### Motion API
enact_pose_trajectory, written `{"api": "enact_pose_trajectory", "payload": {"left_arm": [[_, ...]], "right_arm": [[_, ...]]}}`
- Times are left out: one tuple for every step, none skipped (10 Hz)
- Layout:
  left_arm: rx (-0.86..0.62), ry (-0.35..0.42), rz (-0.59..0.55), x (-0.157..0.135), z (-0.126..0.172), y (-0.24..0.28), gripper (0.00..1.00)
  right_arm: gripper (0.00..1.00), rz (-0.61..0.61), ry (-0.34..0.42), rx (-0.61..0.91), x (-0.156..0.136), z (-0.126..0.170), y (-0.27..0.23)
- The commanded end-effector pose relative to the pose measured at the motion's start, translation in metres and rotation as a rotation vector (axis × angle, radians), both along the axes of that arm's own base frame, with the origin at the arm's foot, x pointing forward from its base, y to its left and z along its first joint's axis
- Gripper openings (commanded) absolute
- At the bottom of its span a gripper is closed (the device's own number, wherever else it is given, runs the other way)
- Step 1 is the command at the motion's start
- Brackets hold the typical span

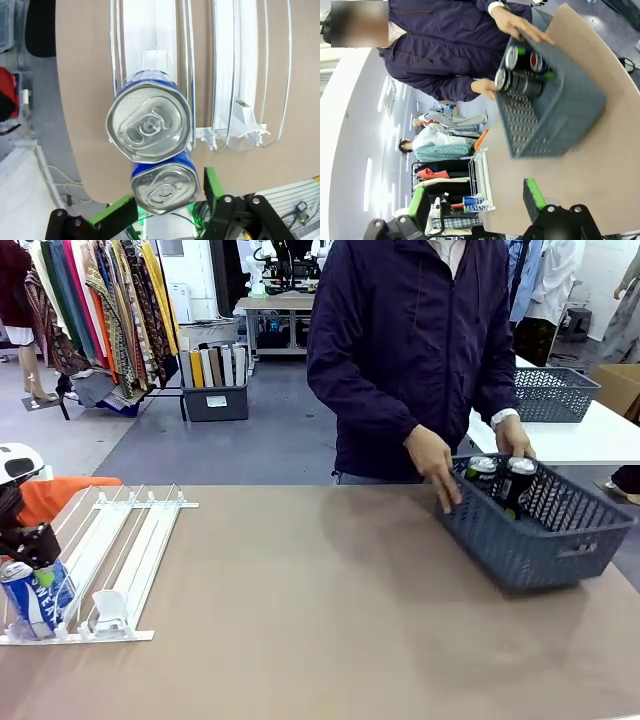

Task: Retrieve and store the cans from the dispenser.
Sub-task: Pick up one can from the Automatic Can Dispenser and place it in the middle of the table.

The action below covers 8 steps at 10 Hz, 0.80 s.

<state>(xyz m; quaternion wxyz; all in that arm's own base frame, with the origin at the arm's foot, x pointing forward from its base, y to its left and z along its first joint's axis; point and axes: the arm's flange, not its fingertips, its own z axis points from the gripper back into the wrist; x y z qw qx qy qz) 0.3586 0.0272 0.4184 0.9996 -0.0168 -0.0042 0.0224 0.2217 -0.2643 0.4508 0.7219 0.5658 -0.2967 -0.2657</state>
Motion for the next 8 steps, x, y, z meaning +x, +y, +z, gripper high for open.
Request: {"api": "enact_pose_trajectory", "payload": {"left_arm": [[0.012, -0.021, 0.014, -0.036, -0.035, -0.004, 0.00], [0.017, -0.021, 0.017, -0.036, -0.036, -0.005, 0.00], [0.017, -0.015, 0.018, -0.036, -0.036, -0.005, 0.00], [0.019, -0.015, 0.020, -0.036, -0.035, -0.005, 0.00], [0.019, -0.020, 0.023, -0.036, -0.033, -0.005, 0.00], [0.017, -0.030, 0.023, -0.039, -0.028, -0.004, 0.00], [0.013, -0.045, 0.021, -0.039, -0.022, -0.004, 0.00], [0.009, -0.059, 0.022, -0.041, -0.014, -0.005, 0.00]], "right_arm": [[1.00, 0.008, -0.021, -0.017, 0.000, 0.001, -0.002], [1.00, 0.008, -0.021, -0.017, 0.000, 0.001, -0.002], [1.00, 0.008, -0.021, -0.017, 0.000, 0.001, -0.002], [1.00, 0.008, -0.021, -0.017, 0.000, 0.001, -0.002], [1.00, 0.008, -0.021, -0.017, 0.000, 0.001, -0.002], [1.00, 0.008, -0.021, -0.017, 0.000, 0.001, -0.002], [1.00, 0.008, -0.021, -0.017, 0.000, 0.001, -0.002], [1.00, 0.008, -0.021, -0.017, 0.000, 0.001, -0.002]]}}
